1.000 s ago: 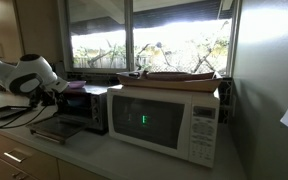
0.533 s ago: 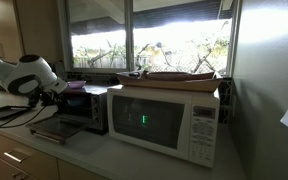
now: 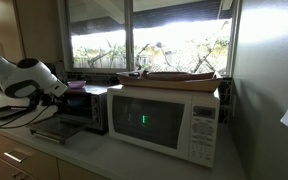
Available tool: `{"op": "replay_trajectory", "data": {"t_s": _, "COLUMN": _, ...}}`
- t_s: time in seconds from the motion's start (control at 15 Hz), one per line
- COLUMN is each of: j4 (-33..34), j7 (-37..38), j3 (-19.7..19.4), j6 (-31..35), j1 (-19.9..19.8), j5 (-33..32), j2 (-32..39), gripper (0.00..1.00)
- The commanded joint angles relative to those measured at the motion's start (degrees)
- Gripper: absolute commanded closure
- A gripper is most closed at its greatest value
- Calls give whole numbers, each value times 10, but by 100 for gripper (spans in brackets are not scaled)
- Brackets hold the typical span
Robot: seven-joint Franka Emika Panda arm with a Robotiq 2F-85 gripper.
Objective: Remove the blue bowl from the oven and put it on top of the oven and the remove the purple bowl from the oven top and put it inside the oven
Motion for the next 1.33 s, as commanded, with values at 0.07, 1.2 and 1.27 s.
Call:
{"op": "replay_trajectory", "data": {"t_s": 0.07, "j4": -2, "j7": -34, "j3": -64, "j6": 50, "j1": 79, "j5": 40, "j2": 13, "gripper": 0}}
{"op": "replay_trajectory", "data": {"t_s": 1.2, "j4": 23, "j7": -20, "j3": -184, "j6": 106, "j1": 177, "j5": 28, "j2": 85, "gripper": 19}}
{"op": "replay_trajectory", "data": {"t_s": 1.27, "j4": 24, "j7": -20, "j3": -185, "j6": 107, "j1": 178, "j5": 28, "j2": 88, "gripper": 26}}
